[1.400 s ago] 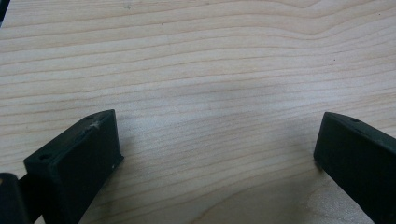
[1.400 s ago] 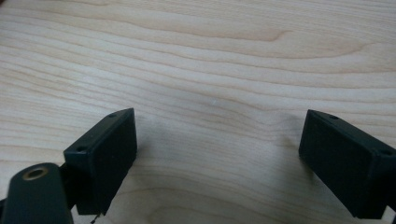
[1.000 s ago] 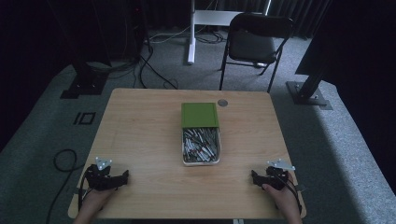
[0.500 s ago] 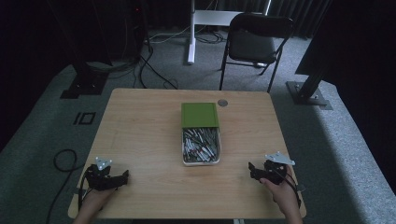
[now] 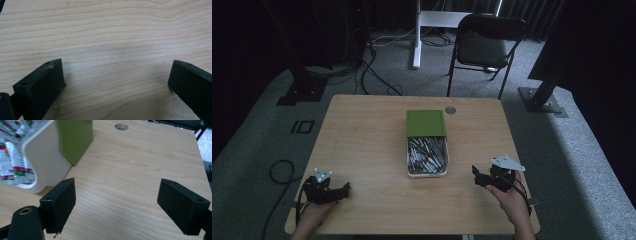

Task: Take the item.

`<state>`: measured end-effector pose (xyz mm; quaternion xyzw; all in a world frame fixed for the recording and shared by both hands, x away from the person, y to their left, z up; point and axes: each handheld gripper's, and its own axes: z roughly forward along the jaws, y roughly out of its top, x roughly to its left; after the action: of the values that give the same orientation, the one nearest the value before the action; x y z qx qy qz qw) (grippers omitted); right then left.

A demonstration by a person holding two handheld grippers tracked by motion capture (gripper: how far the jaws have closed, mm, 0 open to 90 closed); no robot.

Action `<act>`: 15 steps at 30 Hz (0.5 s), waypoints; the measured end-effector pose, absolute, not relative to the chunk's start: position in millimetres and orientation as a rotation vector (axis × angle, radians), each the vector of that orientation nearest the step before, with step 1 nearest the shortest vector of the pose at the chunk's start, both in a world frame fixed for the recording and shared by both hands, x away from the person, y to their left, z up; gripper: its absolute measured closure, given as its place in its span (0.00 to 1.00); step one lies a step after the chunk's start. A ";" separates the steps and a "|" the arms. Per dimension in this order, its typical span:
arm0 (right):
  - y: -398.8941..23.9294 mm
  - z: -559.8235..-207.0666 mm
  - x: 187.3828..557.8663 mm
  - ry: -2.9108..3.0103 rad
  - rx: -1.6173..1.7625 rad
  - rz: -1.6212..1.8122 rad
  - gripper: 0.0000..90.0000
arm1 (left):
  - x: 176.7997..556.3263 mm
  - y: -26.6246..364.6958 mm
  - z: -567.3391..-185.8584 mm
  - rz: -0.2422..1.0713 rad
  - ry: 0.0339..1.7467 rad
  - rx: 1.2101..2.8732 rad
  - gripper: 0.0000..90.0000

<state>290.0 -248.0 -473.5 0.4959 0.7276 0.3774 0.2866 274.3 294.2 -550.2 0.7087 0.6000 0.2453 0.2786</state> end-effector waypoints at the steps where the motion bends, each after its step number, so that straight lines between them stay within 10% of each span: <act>1: -248.0 -473.5 290.0 1.944 1.325 1.009 0.17 | 274.3 294.2 -550.2 0.658 1.610 1.901 0.01; 15: -222.9 -448.3 288.7 1.982 1.204 1.121 0.19 | 274.3 294.2 -550.1 0.658 1.610 1.903 0.01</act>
<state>288.7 -222.9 -448.3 0.4487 0.7390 0.4179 0.2791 274.3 294.2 -550.1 0.7089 0.5999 0.2452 0.2781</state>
